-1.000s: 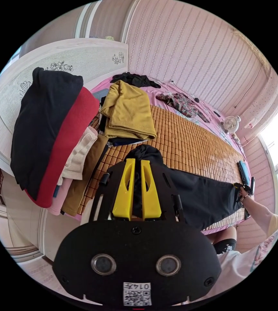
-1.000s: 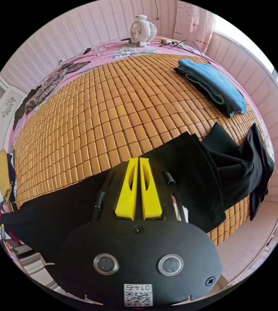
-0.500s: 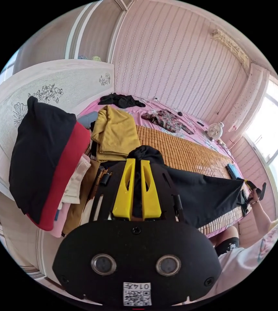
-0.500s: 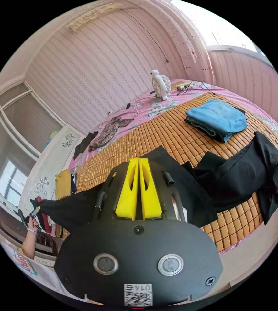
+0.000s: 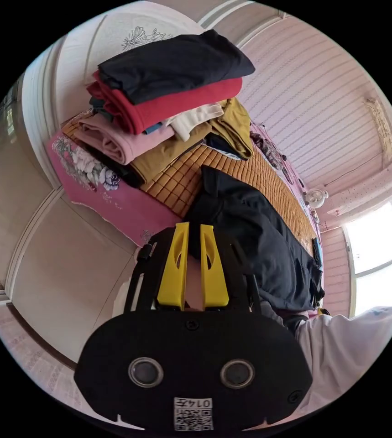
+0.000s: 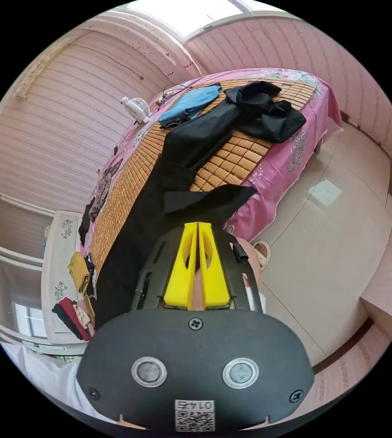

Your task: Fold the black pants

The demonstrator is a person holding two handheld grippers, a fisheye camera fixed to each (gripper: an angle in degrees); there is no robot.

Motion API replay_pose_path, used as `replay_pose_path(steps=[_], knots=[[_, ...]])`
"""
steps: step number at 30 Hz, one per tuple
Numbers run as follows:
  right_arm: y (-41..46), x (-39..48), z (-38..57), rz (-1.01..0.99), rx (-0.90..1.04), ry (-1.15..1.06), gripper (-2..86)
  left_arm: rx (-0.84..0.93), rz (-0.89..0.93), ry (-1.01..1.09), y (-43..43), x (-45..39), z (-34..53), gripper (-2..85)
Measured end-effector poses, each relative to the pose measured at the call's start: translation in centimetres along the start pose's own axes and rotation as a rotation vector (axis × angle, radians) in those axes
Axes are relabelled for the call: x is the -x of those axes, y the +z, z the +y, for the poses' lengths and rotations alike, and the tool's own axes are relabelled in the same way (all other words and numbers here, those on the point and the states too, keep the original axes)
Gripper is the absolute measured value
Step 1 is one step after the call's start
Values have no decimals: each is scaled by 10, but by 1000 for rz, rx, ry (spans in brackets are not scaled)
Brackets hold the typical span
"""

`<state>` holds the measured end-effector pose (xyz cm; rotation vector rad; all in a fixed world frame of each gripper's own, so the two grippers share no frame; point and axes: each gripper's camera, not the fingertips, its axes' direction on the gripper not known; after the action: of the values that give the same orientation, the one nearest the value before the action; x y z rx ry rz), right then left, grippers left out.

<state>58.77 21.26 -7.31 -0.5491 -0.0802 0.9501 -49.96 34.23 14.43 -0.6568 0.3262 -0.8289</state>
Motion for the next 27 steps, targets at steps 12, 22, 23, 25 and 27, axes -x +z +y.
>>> replay_pose_path(steps=[12,22,23,25,27], knots=[[87,124,-46,343,78,-444,9,27,16,55,59,-64,-123,72],[229,226,-61,492,177,-679,51,329,-321,59,180,-132,-233,119],[233,230,-65,499,114,-659,40,331,-363,96,186,-142,-242,116],[244,237,-71,495,99,-643,29,321,-398,140,193,-155,-254,113],[251,244,-75,500,88,-651,22,303,-389,150,203,-166,-271,111]])
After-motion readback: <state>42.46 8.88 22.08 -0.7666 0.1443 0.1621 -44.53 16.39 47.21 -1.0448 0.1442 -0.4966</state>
